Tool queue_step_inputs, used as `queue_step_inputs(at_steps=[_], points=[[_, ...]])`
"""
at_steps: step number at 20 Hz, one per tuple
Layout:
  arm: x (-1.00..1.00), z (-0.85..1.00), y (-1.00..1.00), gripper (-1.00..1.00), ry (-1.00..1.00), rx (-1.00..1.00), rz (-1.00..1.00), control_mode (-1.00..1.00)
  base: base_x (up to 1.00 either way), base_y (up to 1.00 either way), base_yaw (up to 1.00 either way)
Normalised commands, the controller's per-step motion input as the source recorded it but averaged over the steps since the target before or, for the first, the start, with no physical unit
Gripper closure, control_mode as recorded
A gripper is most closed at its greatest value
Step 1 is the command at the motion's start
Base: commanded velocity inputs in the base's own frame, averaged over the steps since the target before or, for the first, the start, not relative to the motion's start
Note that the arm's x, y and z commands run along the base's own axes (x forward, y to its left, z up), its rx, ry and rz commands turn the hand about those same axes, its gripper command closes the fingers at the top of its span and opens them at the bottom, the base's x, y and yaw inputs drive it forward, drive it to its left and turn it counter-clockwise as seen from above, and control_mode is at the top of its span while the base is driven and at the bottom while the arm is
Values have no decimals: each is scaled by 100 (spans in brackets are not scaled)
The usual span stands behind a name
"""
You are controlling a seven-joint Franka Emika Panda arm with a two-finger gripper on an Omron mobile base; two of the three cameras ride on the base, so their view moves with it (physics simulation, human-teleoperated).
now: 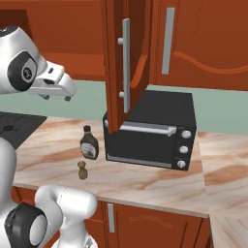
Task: There are various items on the counter. Only move the condiments/shakers into the cabinet.
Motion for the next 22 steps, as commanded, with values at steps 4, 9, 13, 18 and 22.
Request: queue_step_inputs(at_steps=[4, 9, 13, 18, 22], points=[[-8, -91, 18, -100, 11, 0, -30, -100, 0, 0, 0], [0, -96, 14, -100, 0, 0, -28, -100, 0, 0, 0], [4, -80, 3, -100, -6, 0, -25, -100, 0, 0, 0], [26, -55, 0, -100, 0, 0, -24, -100, 0, 0, 0], [42, -42, 1, -100, 0, 0, -22, -100, 0, 0, 0]])
